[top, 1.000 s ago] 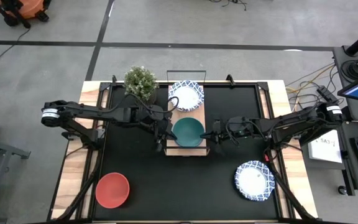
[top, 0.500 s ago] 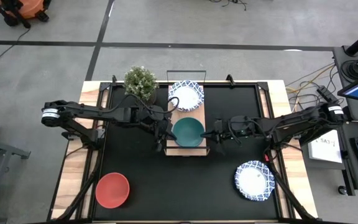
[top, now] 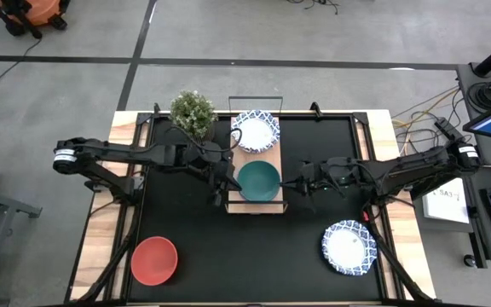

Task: Place and stack bowls onto a shelf
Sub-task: Stack the white paper bowl on top of the white paper bowl on the shelf

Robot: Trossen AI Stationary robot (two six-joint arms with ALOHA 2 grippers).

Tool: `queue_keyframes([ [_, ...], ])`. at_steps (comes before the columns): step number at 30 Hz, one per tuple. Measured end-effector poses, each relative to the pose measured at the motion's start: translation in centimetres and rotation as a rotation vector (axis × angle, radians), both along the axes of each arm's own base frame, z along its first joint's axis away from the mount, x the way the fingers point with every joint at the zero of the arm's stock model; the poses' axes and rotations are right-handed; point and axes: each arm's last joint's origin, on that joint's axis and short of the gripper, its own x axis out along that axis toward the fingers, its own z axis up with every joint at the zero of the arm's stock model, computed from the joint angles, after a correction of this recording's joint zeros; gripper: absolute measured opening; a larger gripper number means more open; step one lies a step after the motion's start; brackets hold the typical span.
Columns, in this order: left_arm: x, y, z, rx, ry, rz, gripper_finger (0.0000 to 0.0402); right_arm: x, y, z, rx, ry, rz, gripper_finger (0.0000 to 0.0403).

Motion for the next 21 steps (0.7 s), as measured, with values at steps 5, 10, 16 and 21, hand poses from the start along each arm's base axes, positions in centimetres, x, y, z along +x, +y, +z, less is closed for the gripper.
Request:
queue_keyframes([
  [5, -0.9, -0.9, 1.4, -0.072, 0.005, 0.022, 0.0000, -0.8, 1.0, 0.8, -0.039, -0.035, 0.050, 0.0009],
  [10, -1.5, -2.6, 1.9, -0.164, 0.063, 0.040, 0.0000, -1.2, 2.0, 1.2, -0.055, -0.053, 0.099, 0.0009],
  [16, -2.2, -5.5, 2.2, -0.205, 0.125, -0.006, 0.0000, -2.0, 2.3, 2.7, 0.061, 0.037, 0.076, 0.0009],
  [21, -2.6, -7.7, 2.0, -0.138, 0.120, -0.026, 0.0000, -2.5, 2.4, 3.0, 0.161, 0.313, 0.008, 0.0009],
])
